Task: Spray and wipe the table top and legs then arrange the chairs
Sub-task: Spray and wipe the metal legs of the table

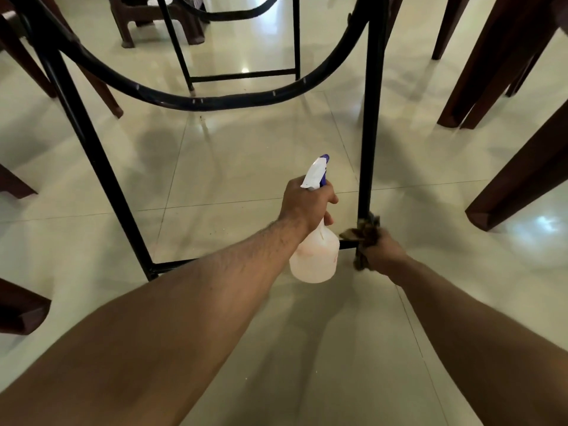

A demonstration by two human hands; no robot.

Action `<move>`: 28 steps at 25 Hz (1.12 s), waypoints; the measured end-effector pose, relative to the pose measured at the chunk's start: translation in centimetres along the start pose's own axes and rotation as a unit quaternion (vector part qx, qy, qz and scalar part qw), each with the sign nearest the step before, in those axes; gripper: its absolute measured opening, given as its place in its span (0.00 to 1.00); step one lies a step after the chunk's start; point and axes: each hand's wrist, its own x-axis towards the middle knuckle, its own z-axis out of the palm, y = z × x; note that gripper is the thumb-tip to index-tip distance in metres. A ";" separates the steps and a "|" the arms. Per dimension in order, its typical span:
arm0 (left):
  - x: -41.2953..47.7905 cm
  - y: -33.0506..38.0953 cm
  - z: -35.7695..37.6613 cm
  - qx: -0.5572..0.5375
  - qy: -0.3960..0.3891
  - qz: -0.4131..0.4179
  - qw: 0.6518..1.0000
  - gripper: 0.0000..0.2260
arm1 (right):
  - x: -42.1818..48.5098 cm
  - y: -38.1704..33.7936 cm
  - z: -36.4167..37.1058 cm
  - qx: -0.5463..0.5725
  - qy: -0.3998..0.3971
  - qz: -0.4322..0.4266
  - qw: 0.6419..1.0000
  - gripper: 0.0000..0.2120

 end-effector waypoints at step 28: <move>-1.1 1.9 -0.2 -0.015 -0.002 0.014 1.000 0.02 | 0.2 -5.5 0.4 0.028 0.091 0.100 0.990 0.11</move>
